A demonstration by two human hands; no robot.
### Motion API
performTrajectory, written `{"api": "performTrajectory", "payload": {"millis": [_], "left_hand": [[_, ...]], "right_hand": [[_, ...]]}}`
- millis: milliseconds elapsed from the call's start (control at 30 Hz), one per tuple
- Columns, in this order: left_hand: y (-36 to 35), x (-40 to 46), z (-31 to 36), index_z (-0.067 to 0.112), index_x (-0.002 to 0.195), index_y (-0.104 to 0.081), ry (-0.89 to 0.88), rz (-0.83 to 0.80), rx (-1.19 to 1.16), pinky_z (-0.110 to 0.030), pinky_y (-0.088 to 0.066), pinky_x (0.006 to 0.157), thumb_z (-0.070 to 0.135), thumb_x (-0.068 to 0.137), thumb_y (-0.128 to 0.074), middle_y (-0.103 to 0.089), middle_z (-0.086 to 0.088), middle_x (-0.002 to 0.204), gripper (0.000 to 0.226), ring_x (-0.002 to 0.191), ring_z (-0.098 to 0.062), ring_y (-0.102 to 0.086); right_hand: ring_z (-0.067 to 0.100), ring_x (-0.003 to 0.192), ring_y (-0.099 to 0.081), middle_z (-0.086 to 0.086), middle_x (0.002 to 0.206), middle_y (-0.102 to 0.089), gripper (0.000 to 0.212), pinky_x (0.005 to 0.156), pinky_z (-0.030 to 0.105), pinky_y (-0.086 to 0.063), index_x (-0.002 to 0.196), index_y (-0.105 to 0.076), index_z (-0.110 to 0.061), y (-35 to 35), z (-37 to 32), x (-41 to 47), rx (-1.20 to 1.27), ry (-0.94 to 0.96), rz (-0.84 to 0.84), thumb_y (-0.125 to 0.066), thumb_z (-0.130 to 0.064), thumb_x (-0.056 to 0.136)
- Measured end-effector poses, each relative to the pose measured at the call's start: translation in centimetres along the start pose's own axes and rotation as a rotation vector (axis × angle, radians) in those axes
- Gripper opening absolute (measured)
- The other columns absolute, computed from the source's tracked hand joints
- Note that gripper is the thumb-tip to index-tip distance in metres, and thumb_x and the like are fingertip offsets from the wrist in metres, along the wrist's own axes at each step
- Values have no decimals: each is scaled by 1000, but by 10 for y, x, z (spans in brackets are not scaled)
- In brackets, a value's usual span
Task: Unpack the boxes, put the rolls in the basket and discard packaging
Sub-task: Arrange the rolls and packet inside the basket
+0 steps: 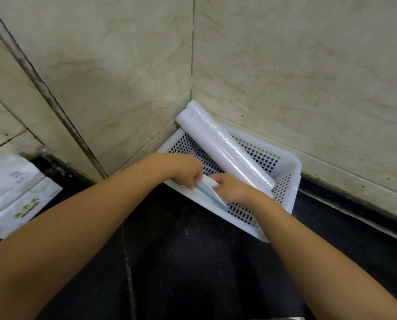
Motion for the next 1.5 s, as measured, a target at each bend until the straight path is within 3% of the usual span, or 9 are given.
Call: {"api": "performTrajectory", "payload": {"millis": [167, 300, 433, 567, 867, 1033, 1133, 1267, 1500], "left_hand": [[-13, 14, 3, 6, 87, -60, 44, -28, 4, -29, -37, 70, 14, 89, -53, -51, -4, 79, 11, 80, -21, -49], [-16, 20, -2, 14, 70, -52, 55, -13, -94, -25, -35, 63, 20, 86, -60, -51, -4, 77, 19, 72, -16, -46], [-11, 12, -15, 20, 133, -46, 7, 60, -221, -31, -35, 100, 35, 81, -67, -48, -2, 137, 58, 121, -20, -47], [-17, 16, -10, 27, 146, -21, -92, 85, -71, -39, -12, 116, 37, 92, -49, -16, -1, 158, 61, 144, -21, -13], [-15, 23, 6, 26, 143, -31, -44, -31, -87, -43, -29, 112, 21, 96, -38, -34, -5, 150, 47, 134, -26, -36], [11, 16, -2, 13, 109, -64, -104, 434, -110, -31, -47, 71, 12, 92, -41, -65, -10, 112, 29, 94, -26, -60], [18, 34, 4, 12, 131, -49, -221, 711, 152, -38, -40, 100, 4, 88, -42, -50, -12, 137, 45, 125, -27, -45], [16, 54, 21, 13, 147, -13, 11, 558, 323, -52, -3, 116, 9, 87, -46, -19, -10, 156, 68, 145, -26, -10], [-22, 22, 16, 9, 111, -59, -52, 851, 450, -42, -39, 97, 6, 79, -55, -58, -13, 111, 32, 106, -31, -53]], "right_hand": [[24, 130, -42, 5, 142, -46, 57, 106, 34, -30, 138, -41, -16, 9, 8, -11, -49, -53, -77, -33, -52, 95], [29, 104, -58, 13, 112, -64, 48, 87, 36, -42, 113, -60, -6, 26, 9, -26, -235, -13, -8, -31, -41, 98], [23, 88, -67, 10, 102, -70, 32, 82, 35, -53, 106, -65, -9, 47, 9, -35, -118, 31, 248, -38, -25, 98], [23, 93, -62, 9, 110, -65, 30, 83, 33, -50, 122, -57, -11, 50, 6, -28, -200, 117, 613, -45, -18, 94], [31, 116, -39, 15, 130, -41, 59, 96, 43, -39, 138, -29, -9, 16, 17, -3, -555, 6, 637, -55, -24, 87], [26, 114, -37, 15, 126, -39, 58, 95, 35, -38, 137, -31, -9, 31, 9, -18, -249, 141, 673, -56, -20, 85], [25, 110, -40, 13, 123, -39, 57, 90, 30, -36, 135, -33, -10, 65, 1, -28, -138, 228, 787, -57, -22, 85], [32, 114, -43, 18, 129, -39, 54, 96, 34, -37, 135, -34, -9, 98, 0, -23, -169, 195, 774, -56, -18, 87], [32, 111, -44, 17, 129, -42, 49, 94, 40, -40, 136, -36, -13, 68, 28, -2, -207, 114, 589, -52, -18, 90]]}}
Point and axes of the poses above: each hand's wrist, its own x-axis towards the middle knuckle, its own y-axis out of the back of the hand, z = x × y, the point moved 1 cm from there along x, towards the middle knuckle
